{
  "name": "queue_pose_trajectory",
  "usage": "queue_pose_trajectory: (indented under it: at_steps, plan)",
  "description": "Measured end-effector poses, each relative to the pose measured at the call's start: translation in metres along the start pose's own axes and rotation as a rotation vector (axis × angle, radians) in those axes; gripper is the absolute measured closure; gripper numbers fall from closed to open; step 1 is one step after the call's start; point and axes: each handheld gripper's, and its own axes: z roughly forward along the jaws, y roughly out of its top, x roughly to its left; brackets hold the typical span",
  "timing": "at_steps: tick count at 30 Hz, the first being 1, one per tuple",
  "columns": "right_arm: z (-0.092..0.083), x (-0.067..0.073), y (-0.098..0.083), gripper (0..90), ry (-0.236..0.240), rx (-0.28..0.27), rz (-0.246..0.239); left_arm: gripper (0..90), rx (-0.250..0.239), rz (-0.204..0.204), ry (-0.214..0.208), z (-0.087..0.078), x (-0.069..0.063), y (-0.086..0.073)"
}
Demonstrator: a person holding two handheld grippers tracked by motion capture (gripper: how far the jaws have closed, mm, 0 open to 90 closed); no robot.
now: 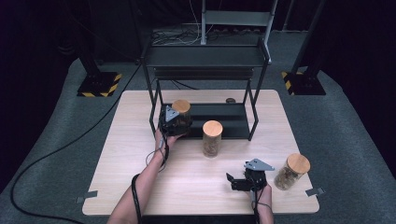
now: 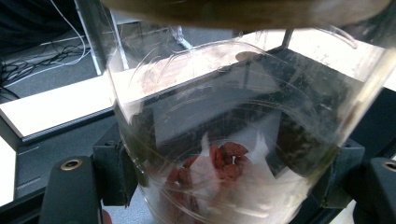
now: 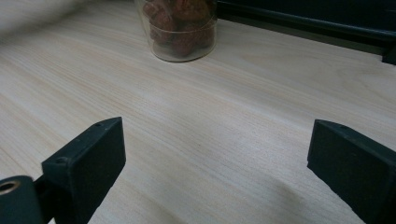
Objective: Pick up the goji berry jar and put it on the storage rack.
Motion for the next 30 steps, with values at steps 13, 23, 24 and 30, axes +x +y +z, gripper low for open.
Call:
queue_pose_trajectory:
  at_steps: [13,23,24,30]
  plan:
    - [0.0,0.0001,0.0,3.5,0.0,0.0,-0.001,24.5,0.001,0.0,0.002,-0.0004,0.0,0.0]
    - [0.0001,0.0001,0.0,3.5,0.001,0.001,-0.001,13.6,0.061,0.023,-0.008,-0.0012,-0.0001,0.0029]
    - [0.0001,0.0002,0.0,3.5,0.001,0.002,-0.002,11.0,0.079,0.038,0.002,-0.0016,-0.0008,0.0035]
    - [0.0002,0.0003,0.0001,3.5,0.002,0.004,-0.002,0.0,0.172,0.053,0.007,-0.0044,-0.0015,0.0066]
